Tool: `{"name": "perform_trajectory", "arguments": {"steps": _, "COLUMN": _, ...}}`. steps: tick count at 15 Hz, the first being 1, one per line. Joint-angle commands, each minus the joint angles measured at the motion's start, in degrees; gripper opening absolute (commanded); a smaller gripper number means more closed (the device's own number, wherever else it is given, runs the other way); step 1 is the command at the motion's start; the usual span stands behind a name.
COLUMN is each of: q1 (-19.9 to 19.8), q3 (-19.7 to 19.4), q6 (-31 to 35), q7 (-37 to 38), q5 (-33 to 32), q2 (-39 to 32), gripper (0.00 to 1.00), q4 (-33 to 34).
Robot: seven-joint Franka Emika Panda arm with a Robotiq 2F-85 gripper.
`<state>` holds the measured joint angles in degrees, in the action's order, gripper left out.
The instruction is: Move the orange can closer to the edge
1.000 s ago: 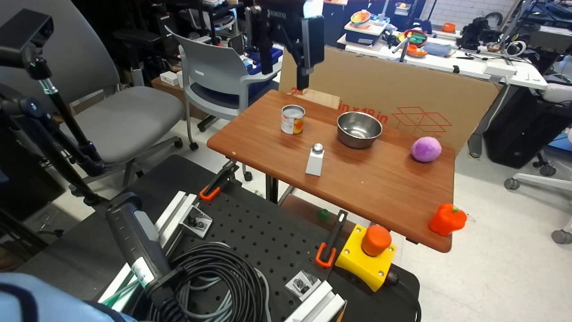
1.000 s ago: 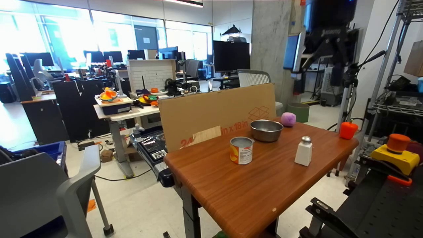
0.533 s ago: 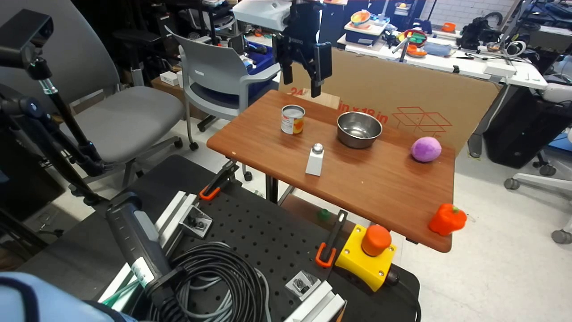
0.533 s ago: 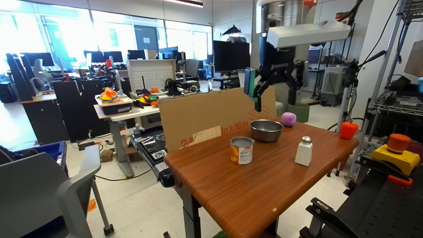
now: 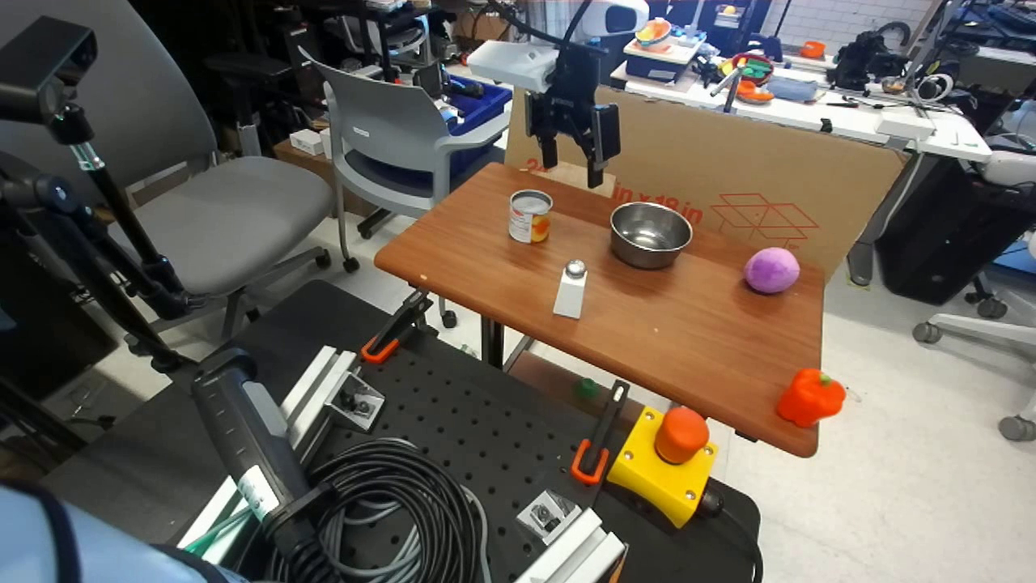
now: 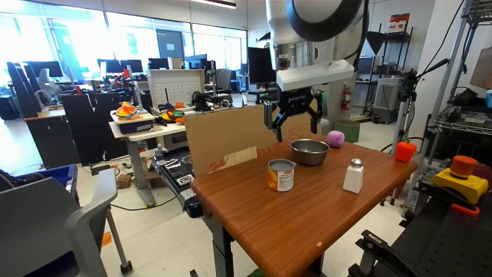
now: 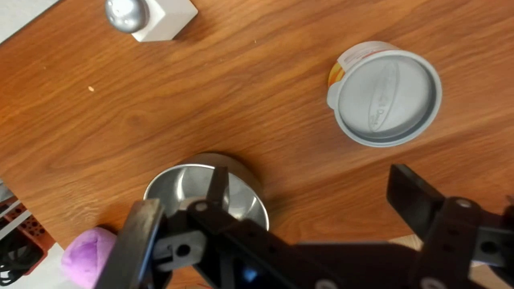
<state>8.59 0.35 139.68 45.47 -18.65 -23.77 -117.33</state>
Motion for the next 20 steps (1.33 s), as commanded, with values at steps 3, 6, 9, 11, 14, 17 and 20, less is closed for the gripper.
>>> {"name": "perform_trajectory", "arguments": {"steps": 3, "q1": 4.5, "q3": -4.0, "q6": 2.0, "q7": 2.0, "q5": -0.5, "q2": -6.5, "gripper": 1.0, "q4": 5.8}}
{"name": "perform_trajectory", "arguments": {"steps": 6, "q1": 5.8, "q3": -5.0, "q6": 1.9, "q7": 2.4, "q5": -0.4, "q2": -8.6, "gripper": 1.0, "q4": 6.6}}
{"name": "perform_trajectory", "arguments": {"steps": 9, "q1": 6.0, "q3": -5.1, "q6": -0.4, "q7": 1.9, "q5": 1.0, "q2": -9.1, "gripper": 1.0, "q4": 6.2}}
{"name": "perform_trajectory", "arguments": {"steps": 11, "q1": 6.2, "q3": -5.6, "q6": -2.3, "q7": 2.6, "q5": 1.3, "q2": -8.9, "gripper": 1.0, "q4": 6.0}}
{"name": "perform_trajectory", "arguments": {"steps": 14, "q1": 5.7, "q3": -4.8, "q6": -6.3, "q7": 2.2, "q5": 2.5, "q2": -7.5, "gripper": 1.0, "q4": 5.0}}
{"name": "perform_trajectory", "arguments": {"steps": 17, "q1": 5.5, "q3": -3.1, "q6": -9.3, "q7": 1.6, "q5": 4.6, "q2": -5.9, "gripper": 1.0, "q4": 2.8}}
{"name": "perform_trajectory", "arguments": {"steps": 20, "q1": 5.1, "q3": -0.8, "q6": -13.0, "q7": 0.3, "q5": 8.6, "q2": -4.3, "gripper": 1.0, "q4": 0.7}}
